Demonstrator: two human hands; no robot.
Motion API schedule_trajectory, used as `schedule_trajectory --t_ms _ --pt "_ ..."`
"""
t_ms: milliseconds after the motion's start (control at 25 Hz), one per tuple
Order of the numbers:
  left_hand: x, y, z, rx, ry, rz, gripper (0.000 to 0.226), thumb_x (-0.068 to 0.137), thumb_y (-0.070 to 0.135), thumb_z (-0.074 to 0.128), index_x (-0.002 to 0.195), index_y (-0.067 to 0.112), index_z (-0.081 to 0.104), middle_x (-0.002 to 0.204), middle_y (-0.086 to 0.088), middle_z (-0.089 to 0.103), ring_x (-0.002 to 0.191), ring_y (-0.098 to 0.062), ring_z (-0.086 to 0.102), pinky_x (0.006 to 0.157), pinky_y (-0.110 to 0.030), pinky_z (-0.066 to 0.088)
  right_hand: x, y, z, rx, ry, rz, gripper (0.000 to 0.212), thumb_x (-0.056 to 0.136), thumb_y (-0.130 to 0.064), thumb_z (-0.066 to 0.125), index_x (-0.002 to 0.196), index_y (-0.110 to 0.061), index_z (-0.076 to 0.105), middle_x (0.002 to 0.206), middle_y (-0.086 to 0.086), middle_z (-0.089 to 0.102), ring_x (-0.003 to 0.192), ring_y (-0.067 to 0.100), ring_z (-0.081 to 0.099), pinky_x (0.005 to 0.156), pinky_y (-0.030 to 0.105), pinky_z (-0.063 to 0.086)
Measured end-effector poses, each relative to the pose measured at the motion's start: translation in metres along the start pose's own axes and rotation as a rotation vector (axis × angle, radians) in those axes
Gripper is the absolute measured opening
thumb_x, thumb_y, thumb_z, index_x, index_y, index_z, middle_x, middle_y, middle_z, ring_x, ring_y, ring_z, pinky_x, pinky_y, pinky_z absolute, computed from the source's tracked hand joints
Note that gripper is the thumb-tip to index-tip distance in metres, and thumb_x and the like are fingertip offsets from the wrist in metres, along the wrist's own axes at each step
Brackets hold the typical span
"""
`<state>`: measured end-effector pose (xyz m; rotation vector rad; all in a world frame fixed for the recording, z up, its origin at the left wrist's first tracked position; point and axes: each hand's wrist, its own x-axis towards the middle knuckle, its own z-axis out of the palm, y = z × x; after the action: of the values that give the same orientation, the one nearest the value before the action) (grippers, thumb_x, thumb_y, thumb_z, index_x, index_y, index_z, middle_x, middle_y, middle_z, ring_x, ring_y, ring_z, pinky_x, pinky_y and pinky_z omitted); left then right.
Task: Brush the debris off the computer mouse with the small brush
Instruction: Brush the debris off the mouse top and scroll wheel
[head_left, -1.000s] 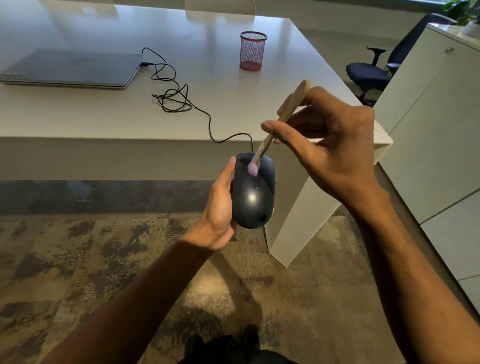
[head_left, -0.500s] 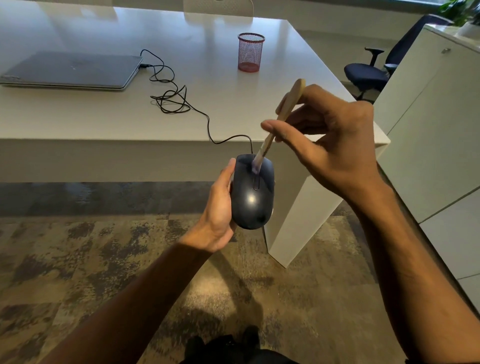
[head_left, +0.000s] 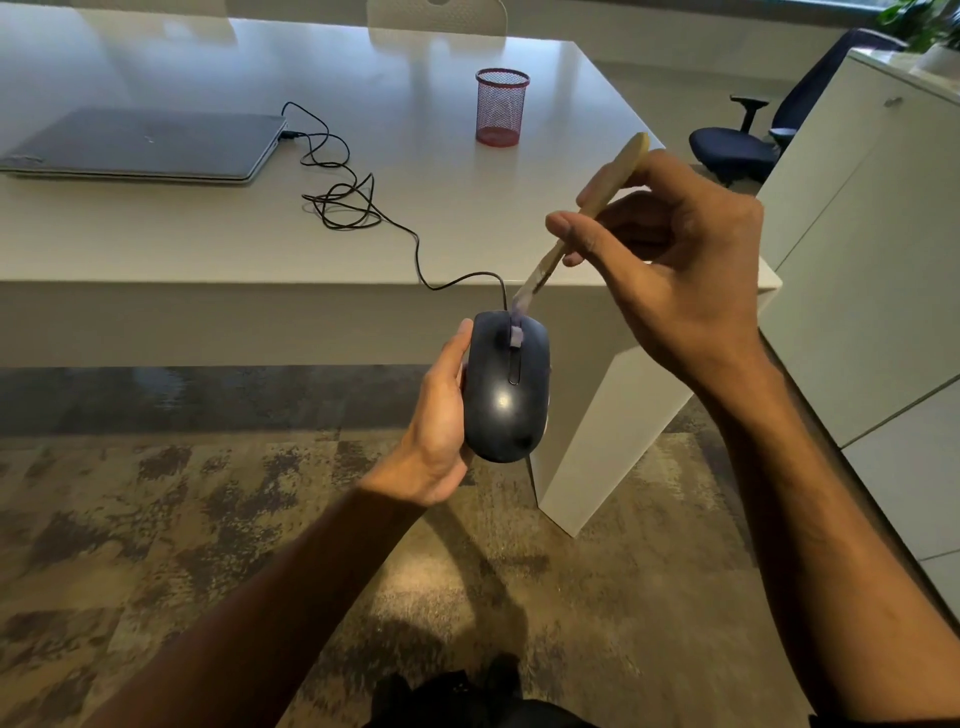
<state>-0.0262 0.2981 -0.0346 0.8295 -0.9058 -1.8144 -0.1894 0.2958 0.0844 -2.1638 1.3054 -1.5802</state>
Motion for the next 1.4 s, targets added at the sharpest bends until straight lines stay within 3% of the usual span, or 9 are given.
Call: schedule_trajectory --t_ms 120,280,440,600,720,1040,1200,1400 --pt "0.0 0.002 0.001 -0.011 0.007 0.018 0.052 0.1 0.051 0.031 0.124 0.015 0.06 0.123 -0.02 0.058 0.107 -0.031 0.058 0.099 -0.052 0.045 0.0 0.001 -0.001 0.084 -0.056 0.029 0.026 0.089 -0.02 0.075 0.101 0.001 0.066 0.082 0.005 0.073 0.074 0.009 0.076 0.072 0.022 0.062" --pt "0.0 0.001 0.002 0.002 0.005 -0.01 0.058 0.101 0.052 0.031 0.131 0.011 0.058 0.12 -0.019 0.061 0.103 -0.028 0.062 0.096 -0.048 0.047 0.0 0.005 0.002 0.012 0.013 0.026 0.026 0.09 -0.022 0.074 0.103 0.0 0.066 0.083 -0.004 0.071 0.077 0.007 0.076 0.073 0.019 0.062" --pt "0.0 0.003 0.004 0.001 0.014 0.001 0.051 0.102 0.048 0.029 0.117 0.016 0.065 0.108 -0.013 0.067 0.095 -0.024 0.065 0.092 -0.045 0.048 -0.001 0.006 0.005 0.16 -0.058 0.083 0.022 0.089 -0.016 0.075 0.099 0.001 0.065 0.08 0.006 0.073 0.072 0.013 0.076 0.072 0.028 0.063" --pt "0.001 0.0 0.0 -0.002 -0.003 -0.021 0.064 0.095 0.057 0.037 0.137 0.012 0.055 0.124 -0.019 0.06 0.106 -0.027 0.061 0.098 -0.049 0.046 0.001 0.012 0.01 0.011 0.043 0.085 0.023 0.091 -0.021 0.073 0.1 -0.001 0.066 0.083 0.003 0.073 0.076 0.01 0.076 0.075 0.03 0.064" --pt "0.003 0.001 -0.001 -0.011 -0.01 -0.006 0.064 0.095 0.057 0.038 0.136 0.011 0.054 0.123 -0.019 0.06 0.106 -0.028 0.06 0.102 -0.051 0.043 0.0 0.011 0.014 0.179 0.022 0.097 0.019 0.091 -0.015 0.073 0.098 0.001 0.065 0.081 0.007 0.073 0.073 0.014 0.076 0.074 0.032 0.063" --pt "0.004 0.003 -0.002 -0.016 -0.035 -0.004 0.072 0.092 0.061 0.04 0.14 0.009 0.051 0.126 -0.021 0.058 0.105 -0.028 0.06 0.092 -0.046 0.046 -0.001 0.016 0.019 0.203 0.039 0.176 0.017 0.092 -0.013 0.07 0.101 0.001 0.065 0.082 0.006 0.074 0.074 0.013 0.076 0.075 0.03 0.063" --pt "0.002 0.005 -0.004 -0.039 -0.056 -0.02 0.074 0.094 0.06 0.039 0.143 0.004 0.048 0.123 -0.019 0.06 0.099 -0.025 0.064 0.087 -0.041 0.047 -0.005 0.021 0.012 0.21 0.15 0.171 0.012 0.094 -0.013 0.069 0.1 -0.004 0.064 0.082 0.002 0.074 0.077 0.015 0.077 0.075 0.031 0.063" --pt "0.0 0.008 -0.003 -0.071 -0.081 -0.042 0.076 0.098 0.058 0.034 0.142 -0.004 0.045 0.114 -0.018 0.062 0.093 -0.023 0.065 0.08 -0.038 0.05 -0.01 0.022 0.002 0.267 0.003 0.154 0.012 0.095 -0.009 0.066 0.105 -0.003 0.063 0.088 0.004 0.073 0.083 0.017 0.077 0.079 0.029 0.062"
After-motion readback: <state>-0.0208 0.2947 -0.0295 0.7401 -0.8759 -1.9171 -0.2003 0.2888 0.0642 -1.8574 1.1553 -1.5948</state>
